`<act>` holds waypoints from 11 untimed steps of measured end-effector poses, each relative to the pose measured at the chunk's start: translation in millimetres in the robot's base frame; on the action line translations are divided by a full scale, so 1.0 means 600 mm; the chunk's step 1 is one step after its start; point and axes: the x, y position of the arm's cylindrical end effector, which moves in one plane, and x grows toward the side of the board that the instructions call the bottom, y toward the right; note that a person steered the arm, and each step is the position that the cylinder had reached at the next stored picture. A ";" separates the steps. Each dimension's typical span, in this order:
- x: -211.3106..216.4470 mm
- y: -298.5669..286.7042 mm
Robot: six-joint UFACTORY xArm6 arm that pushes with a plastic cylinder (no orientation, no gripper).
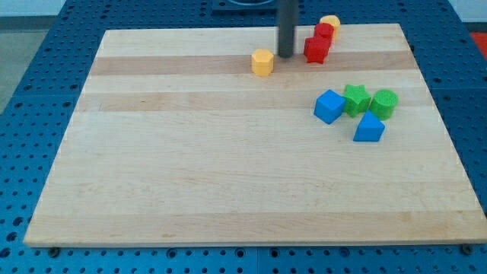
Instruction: Push the yellow hexagon towards the top left corner
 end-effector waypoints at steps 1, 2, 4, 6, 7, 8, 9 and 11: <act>0.040 0.070; 0.091 0.097; 0.028 -0.311; 0.079 -0.252; 0.029 -0.173; -0.070 -0.229; -0.102 -0.343; -0.057 -0.177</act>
